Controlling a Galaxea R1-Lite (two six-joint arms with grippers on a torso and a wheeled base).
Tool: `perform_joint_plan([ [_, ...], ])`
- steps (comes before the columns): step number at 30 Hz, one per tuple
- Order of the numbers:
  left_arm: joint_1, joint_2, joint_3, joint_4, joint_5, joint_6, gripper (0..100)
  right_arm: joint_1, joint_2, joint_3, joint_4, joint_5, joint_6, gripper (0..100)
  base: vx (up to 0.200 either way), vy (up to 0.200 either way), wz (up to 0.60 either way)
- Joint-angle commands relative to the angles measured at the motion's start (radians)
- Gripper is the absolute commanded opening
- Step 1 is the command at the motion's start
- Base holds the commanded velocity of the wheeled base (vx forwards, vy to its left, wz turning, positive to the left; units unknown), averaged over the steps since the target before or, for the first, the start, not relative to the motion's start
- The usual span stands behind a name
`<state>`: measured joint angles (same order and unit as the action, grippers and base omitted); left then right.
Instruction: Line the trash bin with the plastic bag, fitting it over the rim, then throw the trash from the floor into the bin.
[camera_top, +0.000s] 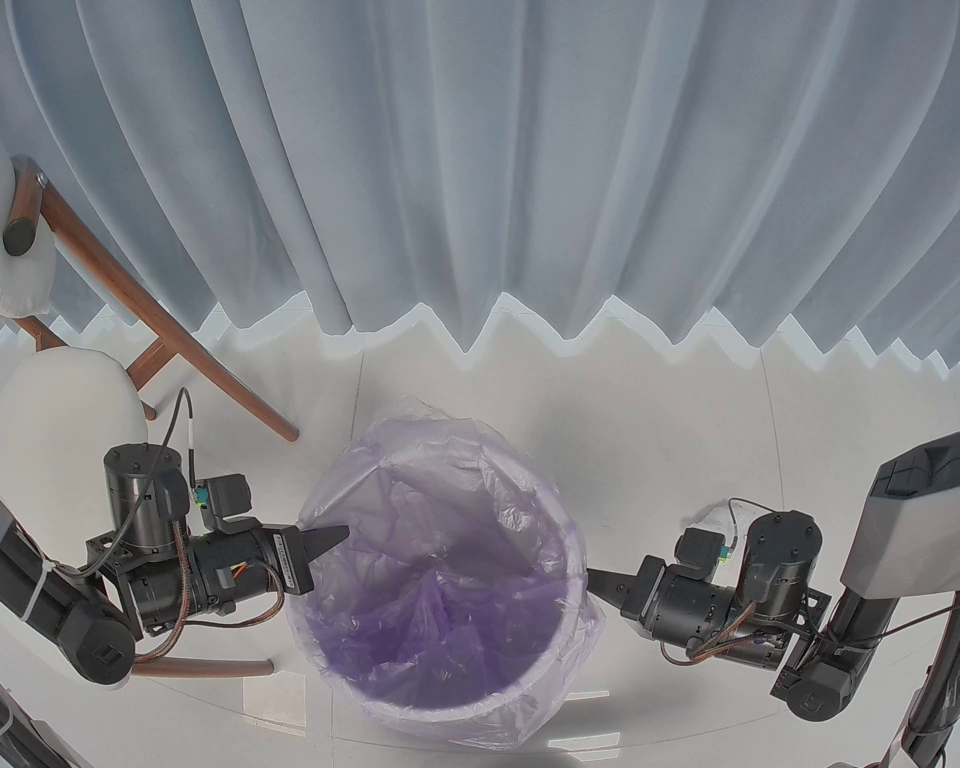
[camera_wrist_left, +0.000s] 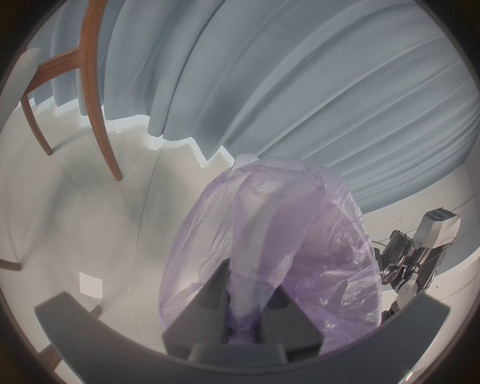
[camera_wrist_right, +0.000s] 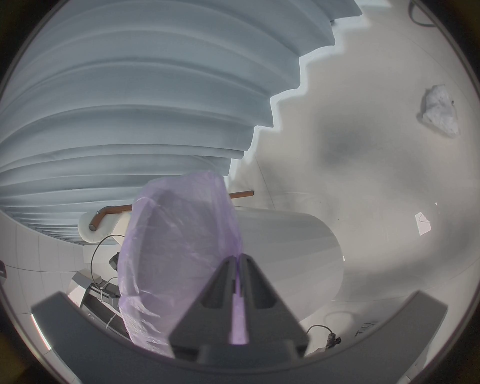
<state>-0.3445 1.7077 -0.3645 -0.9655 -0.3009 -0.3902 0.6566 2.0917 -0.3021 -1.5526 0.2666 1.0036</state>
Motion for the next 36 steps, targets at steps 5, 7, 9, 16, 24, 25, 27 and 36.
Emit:
perform_joint_plan([
  [5,0.001,0.003,0.002,-0.001,-0.001,-0.001,0,0.006,-0.009,0.026,-0.018,-0.004,-0.017,0,0.000,0.000,0.00],
  [7,0.002,0.003,-0.001,-0.001,-0.001,-0.001,0,-0.017,-0.005,0.034,-0.018,-0.004,-0.043,0,0.000,0.000,0.00],
  [9,0.002,0.003,-0.002,-0.001,-0.003,-0.001,0,-0.043,0.004,0.047,-0.018,-0.003,-0.092,0,0.000,0.000,0.00],
  [16,0.002,-0.005,-0.001,-0.001,-0.006,-0.001,0,-0.130,0.091,0.055,-0.018,-0.001,-0.290,0,0.000,0.000,0.00],
  [24,-0.001,-0.033,-0.005,0.001,-0.007,-0.002,0,-0.143,0.168,0.011,-0.018,0.002,-0.352,0,0.000,0.000,0.00],
  [25,-0.001,-0.034,-0.002,0.001,-0.007,-0.002,0,-0.141,0.171,0.003,-0.018,0.002,-0.352,0,0.000,0.000,0.00],
  [27,-0.001,-0.034,0.002,0.001,-0.007,-0.002,0,-0.138,0.174,-0.020,-0.018,-0.001,-0.347,0,0.000,0.000,0.00],
  [36,-0.010,-0.029,0.002,0.001,-0.006,-0.002,0,-0.130,0.143,-0.089,-0.018,-0.003,-0.338,100,0.000,0.000,0.00],
])
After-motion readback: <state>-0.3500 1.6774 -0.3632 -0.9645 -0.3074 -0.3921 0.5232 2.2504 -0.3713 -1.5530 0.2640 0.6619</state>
